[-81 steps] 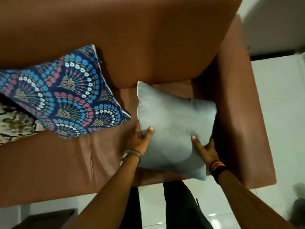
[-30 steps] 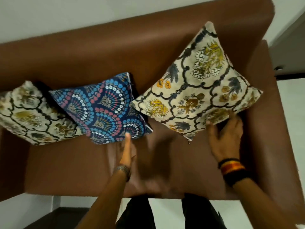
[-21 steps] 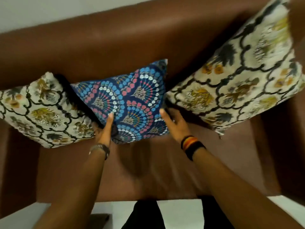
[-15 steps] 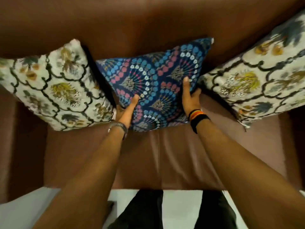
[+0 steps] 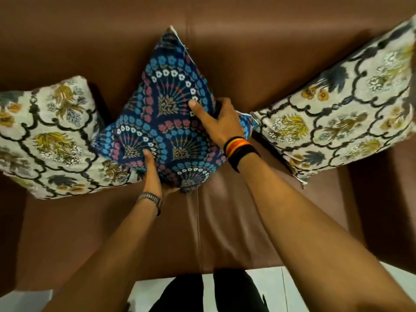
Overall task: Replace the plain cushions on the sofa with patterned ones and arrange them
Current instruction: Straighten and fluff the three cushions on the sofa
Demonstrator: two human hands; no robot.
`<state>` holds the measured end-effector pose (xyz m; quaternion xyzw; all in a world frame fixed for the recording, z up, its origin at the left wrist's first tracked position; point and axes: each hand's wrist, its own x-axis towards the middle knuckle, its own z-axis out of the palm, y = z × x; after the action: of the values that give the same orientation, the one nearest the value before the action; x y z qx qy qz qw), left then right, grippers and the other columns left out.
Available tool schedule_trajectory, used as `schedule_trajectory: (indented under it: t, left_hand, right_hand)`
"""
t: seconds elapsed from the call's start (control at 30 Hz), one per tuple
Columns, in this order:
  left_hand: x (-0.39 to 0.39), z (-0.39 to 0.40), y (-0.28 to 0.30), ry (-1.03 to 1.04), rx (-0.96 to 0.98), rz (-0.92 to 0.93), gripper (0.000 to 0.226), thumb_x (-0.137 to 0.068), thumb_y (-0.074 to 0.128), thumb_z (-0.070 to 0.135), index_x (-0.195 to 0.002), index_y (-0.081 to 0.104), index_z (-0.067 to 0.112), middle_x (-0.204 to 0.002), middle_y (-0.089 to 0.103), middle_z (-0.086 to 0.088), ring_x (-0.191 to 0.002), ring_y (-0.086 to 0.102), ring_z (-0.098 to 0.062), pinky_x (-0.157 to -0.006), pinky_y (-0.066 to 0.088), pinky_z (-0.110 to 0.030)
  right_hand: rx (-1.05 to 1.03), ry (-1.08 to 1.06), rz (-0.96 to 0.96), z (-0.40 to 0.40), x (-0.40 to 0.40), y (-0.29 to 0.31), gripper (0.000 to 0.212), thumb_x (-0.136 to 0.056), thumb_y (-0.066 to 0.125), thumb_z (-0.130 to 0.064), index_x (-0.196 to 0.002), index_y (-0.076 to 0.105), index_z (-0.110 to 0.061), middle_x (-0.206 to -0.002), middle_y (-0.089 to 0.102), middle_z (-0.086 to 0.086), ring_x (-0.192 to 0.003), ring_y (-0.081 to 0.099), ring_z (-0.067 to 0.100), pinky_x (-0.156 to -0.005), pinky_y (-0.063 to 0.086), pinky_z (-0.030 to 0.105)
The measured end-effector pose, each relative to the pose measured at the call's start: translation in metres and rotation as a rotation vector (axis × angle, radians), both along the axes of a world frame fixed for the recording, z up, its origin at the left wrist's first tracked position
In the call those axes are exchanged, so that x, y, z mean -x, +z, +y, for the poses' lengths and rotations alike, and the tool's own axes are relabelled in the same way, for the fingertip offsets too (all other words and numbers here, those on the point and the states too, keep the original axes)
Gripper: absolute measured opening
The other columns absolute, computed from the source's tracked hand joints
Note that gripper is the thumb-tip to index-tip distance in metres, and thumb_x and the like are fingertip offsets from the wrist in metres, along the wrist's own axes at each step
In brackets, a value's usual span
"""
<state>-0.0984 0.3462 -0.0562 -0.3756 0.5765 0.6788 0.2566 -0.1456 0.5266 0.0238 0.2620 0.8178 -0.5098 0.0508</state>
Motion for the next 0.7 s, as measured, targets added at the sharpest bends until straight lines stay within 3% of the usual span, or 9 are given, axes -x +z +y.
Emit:
schedule_trajectory:
  t: [0.1, 0.2, 0.27, 0.33, 0.43, 0.5, 0.57, 0.63, 0.7]
  left_hand:
    - [0.000, 0.024, 0.003, -0.006, 0.004, 0.035, 0.072, -0.101, 0.021, 0.070, -0.153, 0.043, 0.025, -0.130, 0.058, 0.003, -0.114, 0.059, -0.022, -0.080, 0.054, -0.044]
    - [0.001, 0.052, -0.005, -0.024, -0.099, -0.004, 0.091, -0.089, 0.024, 0.086, -0.144, 0.055, 0.021, -0.128, 0.070, -0.004, -0.111, 0.068, -0.029, -0.089, 0.058, -0.060]
    - [0.004, 0.071, -0.008, -0.024, -0.090, 0.008, 0.093, -0.085, 0.023, 0.089, -0.133, 0.063, 0.020, -0.118, 0.073, -0.008, -0.107, 0.069, -0.031, -0.096, 0.054, -0.065]
    - [0.007, 0.084, -0.008, -0.020, -0.040, 0.020, 0.097, -0.081, 0.025, 0.092, -0.128, 0.066, 0.018, -0.102, 0.071, -0.006, -0.098, 0.069, -0.030, -0.095, 0.055, -0.065]
    - [0.005, 0.077, -0.008, -0.003, -0.009, -0.010, 0.116, -0.063, 0.033, 0.101, -0.148, 0.055, 0.024, -0.134, 0.066, -0.008, -0.124, 0.063, -0.036, -0.095, 0.056, -0.062]
    - [-0.001, 0.065, -0.005, 0.018, 0.021, -0.036, 0.110, -0.072, 0.034, 0.098, -0.154, 0.047, 0.027, -0.148, 0.058, -0.009, -0.130, 0.059, -0.035, -0.093, 0.057, -0.058]
    - [-0.010, 0.043, -0.005, 0.009, 0.073, -0.056, 0.098, -0.084, 0.035, 0.089, -0.159, 0.037, 0.027, -0.159, 0.046, -0.008, -0.142, 0.047, -0.034, -0.103, 0.050, -0.060]
    - [-0.021, 0.011, -0.001, 0.003, 0.112, -0.059, 0.104, -0.078, 0.042, 0.091, -0.161, 0.033, 0.029, -0.165, 0.037, -0.006, -0.149, 0.039, -0.031, -0.111, 0.044, -0.058]
    - [-0.030, -0.029, -0.002, 0.001, 0.175, -0.074, 0.109, -0.073, 0.044, 0.094, -0.160, 0.035, 0.030, -0.165, 0.037, -0.006, -0.148, 0.040, -0.030, -0.107, 0.046, -0.053]
  right_hand:
    - [-0.043, 0.026, -0.006, 0.024, -0.005, 0.006, 0.108, -0.063, 0.051, -0.100, -0.136, 0.051, -0.020, -0.115, 0.057, -0.006, -0.115, 0.059, 0.027, -0.106, 0.047, 0.062]
    - [-0.105, 0.013, 0.014, 0.050, -0.015, 0.009, 0.105, -0.075, 0.056, -0.091, -0.154, 0.038, -0.023, -0.158, 0.046, 0.000, -0.149, 0.040, 0.029, -0.123, 0.020, 0.071]
    - [-0.123, 0.015, 0.030, 0.067, -0.018, 0.009, 0.103, -0.079, 0.059, -0.086, -0.158, 0.033, -0.025, -0.166, 0.038, 0.001, -0.155, 0.032, 0.027, -0.124, 0.013, 0.073]
    - [-0.108, 0.051, 0.036, 0.081, -0.017, 0.010, 0.103, -0.080, 0.062, -0.083, -0.159, 0.032, -0.024, -0.166, 0.037, 0.001, -0.156, 0.031, 0.026, -0.125, 0.016, 0.069]
    - [-0.143, 0.129, 0.003, 0.088, -0.022, 0.007, 0.103, -0.082, 0.060, -0.082, -0.161, 0.030, -0.024, -0.169, 0.034, 0.000, -0.157, 0.029, 0.025, -0.125, 0.011, 0.070]
    - [-0.170, 0.137, 0.029, 0.087, -0.034, -0.001, 0.101, -0.083, 0.055, -0.084, -0.160, 0.031, -0.024, -0.168, 0.033, 0.001, -0.157, 0.029, 0.025, -0.123, 0.016, 0.074]
    - [-0.167, 0.097, 0.054, 0.087, -0.057, -0.014, 0.096, -0.085, 0.052, -0.082, -0.160, 0.034, -0.023, -0.169, 0.033, 0.004, -0.158, 0.028, 0.026, -0.123, 0.026, 0.068]
    - [-0.156, 0.068, -0.022, 0.085, -0.090, -0.036, 0.100, -0.087, 0.048, -0.081, -0.162, 0.031, -0.019, -0.173, 0.029, 0.007, -0.159, 0.028, 0.029, -0.125, 0.030, 0.061]
    - [-0.133, 0.031, -0.202, 0.074, -0.127, -0.058, 0.107, -0.083, 0.047, -0.086, -0.163, 0.029, -0.016, -0.168, 0.037, 0.016, -0.149, 0.043, 0.040, -0.121, 0.038, 0.058]
